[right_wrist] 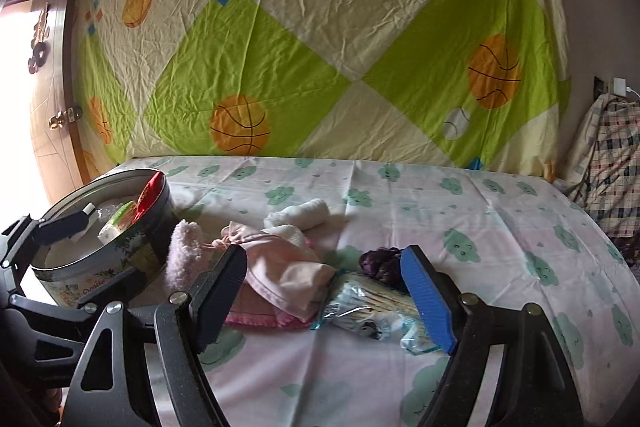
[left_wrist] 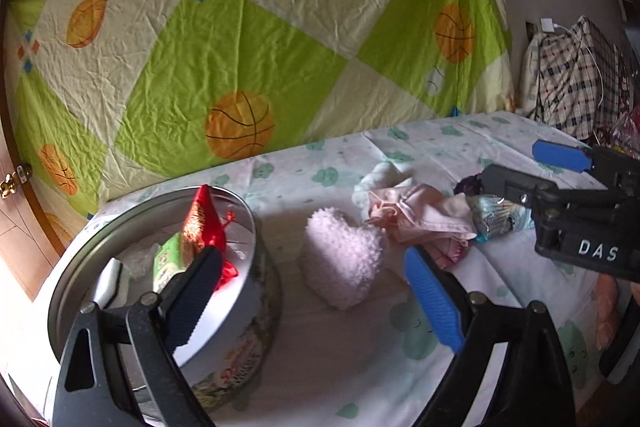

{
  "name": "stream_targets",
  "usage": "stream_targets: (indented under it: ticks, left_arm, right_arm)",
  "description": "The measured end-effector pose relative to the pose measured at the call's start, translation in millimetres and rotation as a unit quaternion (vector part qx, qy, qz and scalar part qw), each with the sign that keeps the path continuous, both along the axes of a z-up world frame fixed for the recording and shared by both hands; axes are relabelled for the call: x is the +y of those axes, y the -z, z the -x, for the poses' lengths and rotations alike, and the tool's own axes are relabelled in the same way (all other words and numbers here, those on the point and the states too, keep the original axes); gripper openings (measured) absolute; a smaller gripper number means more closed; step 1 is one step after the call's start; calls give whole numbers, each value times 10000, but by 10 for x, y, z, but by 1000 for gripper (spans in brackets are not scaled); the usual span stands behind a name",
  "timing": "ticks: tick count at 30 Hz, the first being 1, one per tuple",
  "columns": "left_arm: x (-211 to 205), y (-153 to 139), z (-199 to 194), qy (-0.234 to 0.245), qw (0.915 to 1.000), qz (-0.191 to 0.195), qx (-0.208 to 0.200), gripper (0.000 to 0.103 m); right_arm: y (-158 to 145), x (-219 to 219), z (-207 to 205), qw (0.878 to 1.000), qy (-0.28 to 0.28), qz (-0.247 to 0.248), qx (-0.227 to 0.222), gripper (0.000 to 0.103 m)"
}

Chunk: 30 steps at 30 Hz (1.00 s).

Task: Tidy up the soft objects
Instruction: 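Move both tools from the tin to the items on the bed, then grasp the pink fluffy item with the left tool while the right tool grasps the clear bag of sticks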

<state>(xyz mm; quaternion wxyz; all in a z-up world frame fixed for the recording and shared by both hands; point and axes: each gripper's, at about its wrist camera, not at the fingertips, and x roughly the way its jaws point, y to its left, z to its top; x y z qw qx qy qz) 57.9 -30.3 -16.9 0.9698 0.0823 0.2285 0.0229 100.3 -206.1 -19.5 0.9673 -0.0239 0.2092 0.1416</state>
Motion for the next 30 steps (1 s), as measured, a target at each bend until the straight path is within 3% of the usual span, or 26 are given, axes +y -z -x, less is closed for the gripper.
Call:
stream_targets:
  ticks: [11,15,17,18,22,30]
  left_arm:
    - [-303,303,-507,97,9942,-100,1071,80]
    - [-309,362,-646,16,9913,-38,1314,70]
    - [-314,368,-693,-59,9914,-94,1304,46]
    - [-315,372,-710,-100,9915,-133,1294,21]
    - [-261,376,-726,-82,9909,-17,1340,18]
    - [-210,218,-548,60,9971,226,719,18]
  right_arm:
    - [37,-232,-26,9996,216,-160,-66,81]
    - [42,-334,-42,9992,308,-233,-69,81]
    - [45,-395,-63,9990,360,-271,-45,81]
    - [52,-430,-77,9988,386,-311,-11,81]
    - [79,-539,-156,9975,532,-435,193,81]
    - [206,-544,-383,9942,453,-419,879,81]
